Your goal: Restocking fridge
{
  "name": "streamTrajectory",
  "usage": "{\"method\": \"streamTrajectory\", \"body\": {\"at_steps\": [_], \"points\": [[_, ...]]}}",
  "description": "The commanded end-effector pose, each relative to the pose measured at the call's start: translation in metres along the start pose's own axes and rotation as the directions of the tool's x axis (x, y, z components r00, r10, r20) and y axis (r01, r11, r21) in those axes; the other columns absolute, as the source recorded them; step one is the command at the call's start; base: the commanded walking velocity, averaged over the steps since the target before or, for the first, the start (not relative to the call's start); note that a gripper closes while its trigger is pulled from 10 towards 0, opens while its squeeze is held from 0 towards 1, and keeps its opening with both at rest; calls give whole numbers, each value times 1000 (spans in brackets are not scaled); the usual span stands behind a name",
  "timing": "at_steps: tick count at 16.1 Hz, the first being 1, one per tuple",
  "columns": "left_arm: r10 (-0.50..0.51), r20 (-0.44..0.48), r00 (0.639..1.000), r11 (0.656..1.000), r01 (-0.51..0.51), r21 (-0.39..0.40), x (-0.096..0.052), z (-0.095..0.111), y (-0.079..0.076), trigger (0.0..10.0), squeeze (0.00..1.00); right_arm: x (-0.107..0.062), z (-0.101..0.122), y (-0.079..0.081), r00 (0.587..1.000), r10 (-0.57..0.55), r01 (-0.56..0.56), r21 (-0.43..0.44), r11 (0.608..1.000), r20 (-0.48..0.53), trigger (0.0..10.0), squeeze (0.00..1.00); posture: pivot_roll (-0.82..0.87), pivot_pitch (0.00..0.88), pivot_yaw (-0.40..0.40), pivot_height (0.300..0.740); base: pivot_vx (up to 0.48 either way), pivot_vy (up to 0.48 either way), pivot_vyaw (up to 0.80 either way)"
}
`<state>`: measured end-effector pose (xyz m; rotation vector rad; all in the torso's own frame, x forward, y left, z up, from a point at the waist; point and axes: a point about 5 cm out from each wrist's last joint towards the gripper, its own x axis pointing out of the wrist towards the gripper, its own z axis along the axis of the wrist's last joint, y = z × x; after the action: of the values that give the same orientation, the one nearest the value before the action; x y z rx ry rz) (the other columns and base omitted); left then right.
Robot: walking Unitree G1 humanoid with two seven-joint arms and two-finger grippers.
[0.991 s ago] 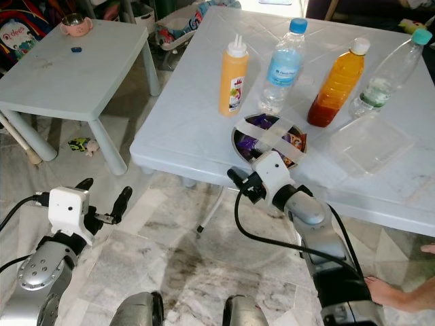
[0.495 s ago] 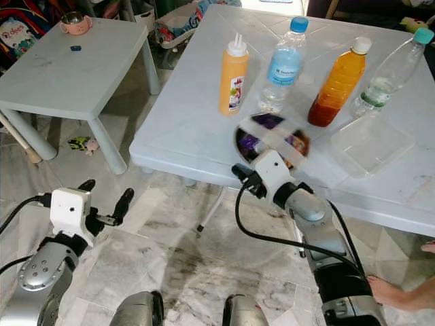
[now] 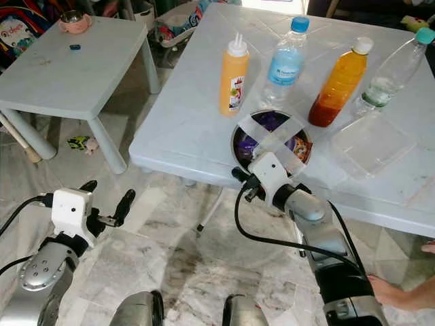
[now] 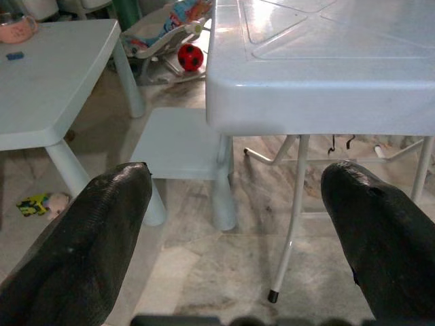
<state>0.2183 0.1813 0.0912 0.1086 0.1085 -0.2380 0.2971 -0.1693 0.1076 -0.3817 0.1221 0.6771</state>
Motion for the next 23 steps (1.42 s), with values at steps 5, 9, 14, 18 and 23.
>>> {"method": "streamTrajectory", "body": {"at_steps": [5, 9, 14, 18, 23], "points": [[-9, -20, 1000, 1000, 9, 11, -2, -1, -1, 10000, 0, -17, -7, -1, 996, 64, -62, 40, 997, -60, 0, 0, 87, 151, -1, 740, 0, 0, 0], [-10, -31, 999, 1000, 11, 7, -2, -2, 0, 10000, 0, -28, -6, -8, 992, 92, -89, 38, 995, -86, 0, 0, 83, 147, 1, 740, 0, 0, 0], [2, -59, 998, 999, -4, -32, -1, -5, 2, 10000, 0, -33, -3, 1, 991, 119, -118, 12, 993, -59, 0, 0, 80, 143, -3, 740, 0, 0, 0], [30, -57, 998, 997, -34, -71, 2, -3, 4, 10000, 0, -29, 14, 4, 996, 43, -39, -46, 998, 76, 0, 0, 77, 122, -13, 740, 0, 0, 0], [52, -32, 998, 995, -55, -87, 15, 2, 3, 10000, 0, -21, 39, 7, 972, -57, 77, -80, 994, 227, 0, 0, 63, 91, -30, 740, 0, 0, 0]]}}
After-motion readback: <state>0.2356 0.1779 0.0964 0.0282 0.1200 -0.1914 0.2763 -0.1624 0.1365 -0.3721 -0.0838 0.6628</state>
